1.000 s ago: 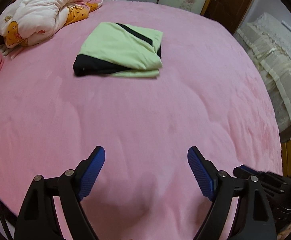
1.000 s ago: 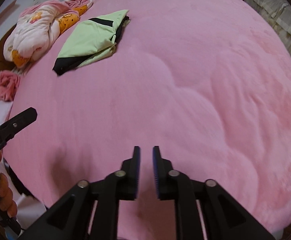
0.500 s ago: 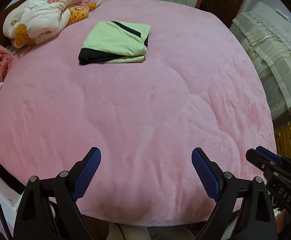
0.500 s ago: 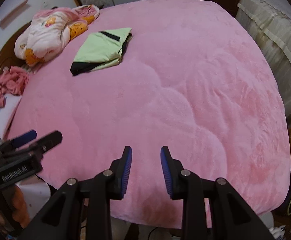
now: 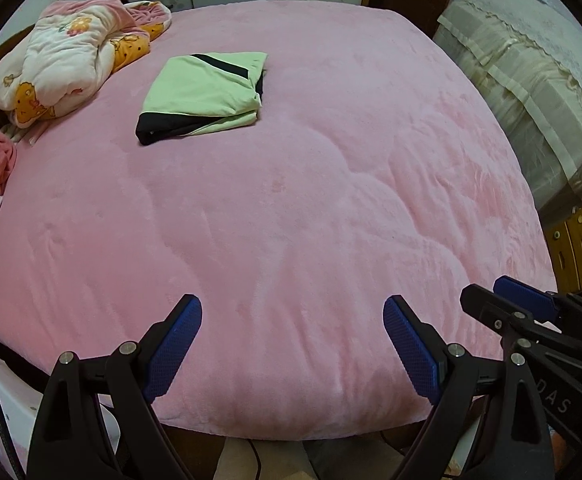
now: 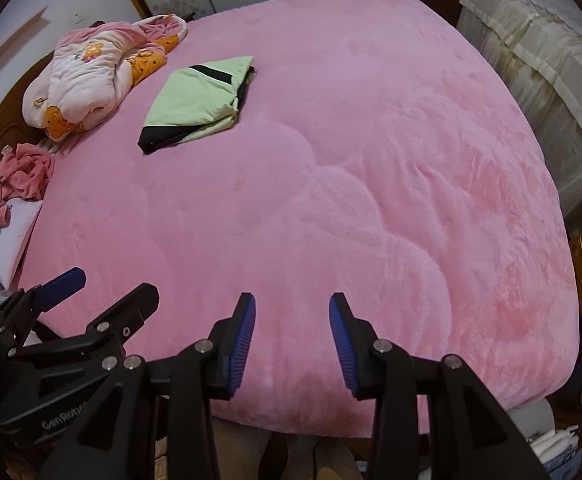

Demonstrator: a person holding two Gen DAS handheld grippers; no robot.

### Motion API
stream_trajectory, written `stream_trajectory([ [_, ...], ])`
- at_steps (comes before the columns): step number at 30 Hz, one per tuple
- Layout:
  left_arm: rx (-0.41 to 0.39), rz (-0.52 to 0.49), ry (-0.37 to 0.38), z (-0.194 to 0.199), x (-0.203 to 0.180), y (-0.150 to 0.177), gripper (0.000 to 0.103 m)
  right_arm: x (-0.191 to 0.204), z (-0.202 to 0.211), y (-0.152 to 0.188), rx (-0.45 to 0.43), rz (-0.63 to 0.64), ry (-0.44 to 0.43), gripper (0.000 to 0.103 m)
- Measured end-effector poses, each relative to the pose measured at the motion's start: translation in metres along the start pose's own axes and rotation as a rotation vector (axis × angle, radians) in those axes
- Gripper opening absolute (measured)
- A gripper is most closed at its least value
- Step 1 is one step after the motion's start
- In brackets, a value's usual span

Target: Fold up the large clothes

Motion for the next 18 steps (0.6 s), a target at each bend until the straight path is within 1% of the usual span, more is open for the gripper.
stream_trajectory([
  [6, 0.032, 0.003, 0.014, -0.007, -0.003, -0.001, 0.091, -0.008, -0.006, 0.002, 0.020, -0.040, 0.012, 0.039],
  [18, 0.035, 0.007, 0.018, -0.009, -0.007, -0.002, 0.091, -0.019, -0.008, -0.005, 0.025, -0.047, 0.037, 0.039],
])
Point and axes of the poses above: each gripper's, at about its wrist camera, not at the fingertips, and z roughly against the way its jaws point, x to its left, y to its underside, the point moved 9 cm from there along -z, roughly the way its jaws point, and after that the axes turned 5 degrees about x, right-handed, at the moved point
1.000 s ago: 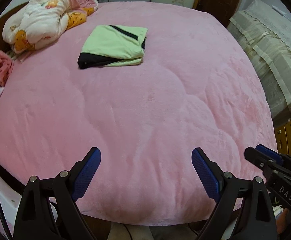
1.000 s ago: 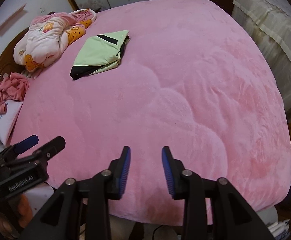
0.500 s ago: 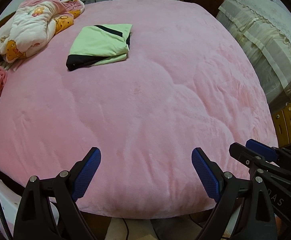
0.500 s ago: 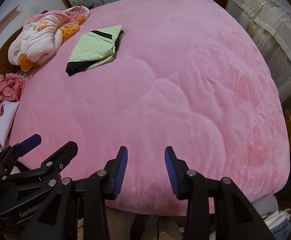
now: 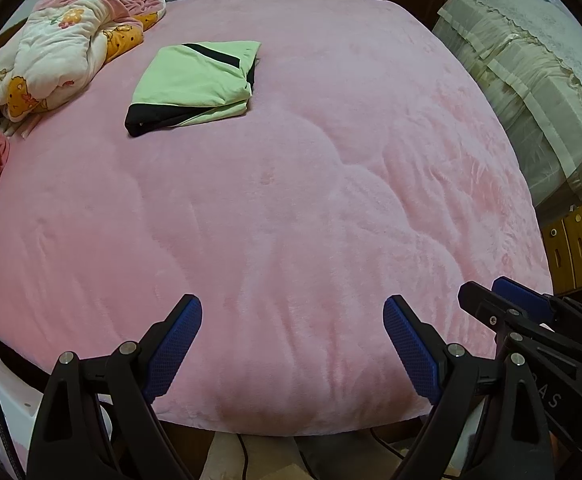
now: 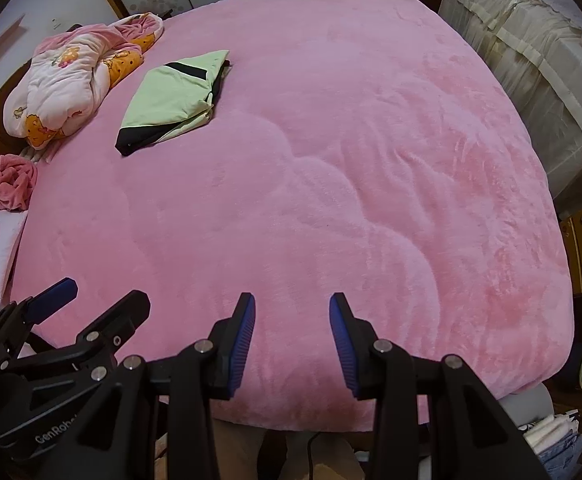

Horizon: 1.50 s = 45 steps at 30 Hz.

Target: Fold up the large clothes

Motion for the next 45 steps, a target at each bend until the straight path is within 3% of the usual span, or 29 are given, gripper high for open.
stream_trajectory([
  [45, 0.028, 0.035, 0.002, -0.010, 0.008, -0.003, 0.091, -0.002, -0.011, -0.003, 0.026, 0.008, 0.016, 0.039],
])
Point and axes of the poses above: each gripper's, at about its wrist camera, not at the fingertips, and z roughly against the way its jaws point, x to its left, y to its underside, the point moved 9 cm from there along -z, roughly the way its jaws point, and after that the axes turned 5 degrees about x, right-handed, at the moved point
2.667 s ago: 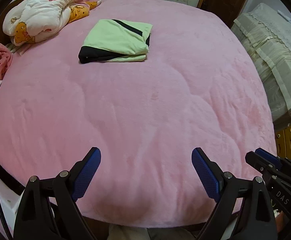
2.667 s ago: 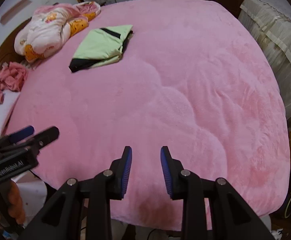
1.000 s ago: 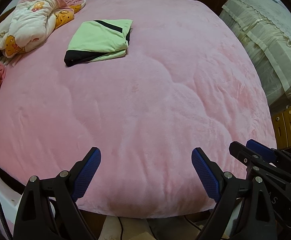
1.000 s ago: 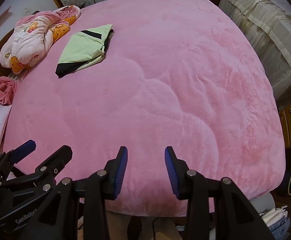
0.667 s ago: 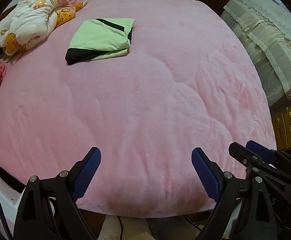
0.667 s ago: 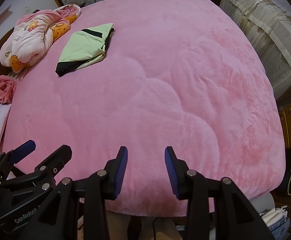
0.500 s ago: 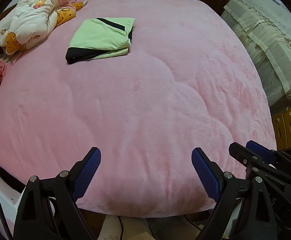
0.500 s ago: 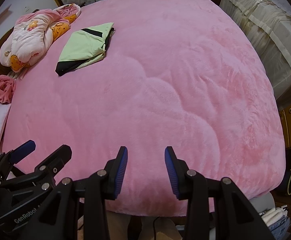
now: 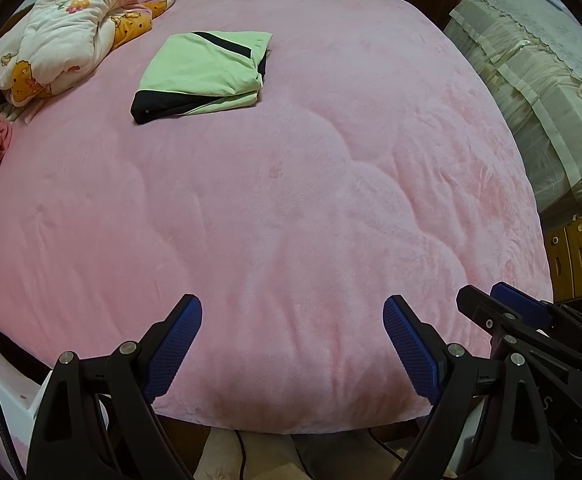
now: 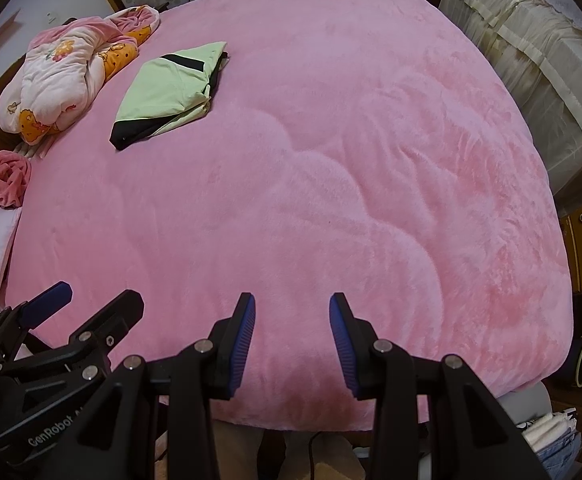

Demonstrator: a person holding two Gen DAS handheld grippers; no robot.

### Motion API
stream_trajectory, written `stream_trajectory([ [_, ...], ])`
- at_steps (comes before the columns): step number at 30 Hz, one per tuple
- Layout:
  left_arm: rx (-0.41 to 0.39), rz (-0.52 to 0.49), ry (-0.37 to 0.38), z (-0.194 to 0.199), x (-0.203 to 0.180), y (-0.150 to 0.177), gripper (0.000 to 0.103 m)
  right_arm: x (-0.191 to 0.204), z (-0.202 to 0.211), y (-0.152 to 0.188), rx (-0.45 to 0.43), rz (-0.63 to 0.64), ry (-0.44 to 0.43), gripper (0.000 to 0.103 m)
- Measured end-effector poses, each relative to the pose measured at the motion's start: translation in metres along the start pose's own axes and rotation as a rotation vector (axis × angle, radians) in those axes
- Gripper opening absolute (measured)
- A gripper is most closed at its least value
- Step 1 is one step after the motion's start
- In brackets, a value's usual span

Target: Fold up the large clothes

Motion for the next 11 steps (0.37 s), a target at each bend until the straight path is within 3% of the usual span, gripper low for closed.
stream_trajectory([
  [11, -0.001, -0.002, 0.001, -0.0004, 0.0009, -0.0003, 0.091, 0.0009, -0.0002, 0.0002, 0.001, -0.002, -0.001, 0.039],
])
Point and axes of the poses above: each gripper's, at about its wrist camera, not at the fingertips, and z roughly against the way its jaws point, x to its left, y to its underside, the point moved 9 cm from there along -z, roughly the way its jaws point, and after that the axes turned 5 degrees about x, right-handed, at the moved point
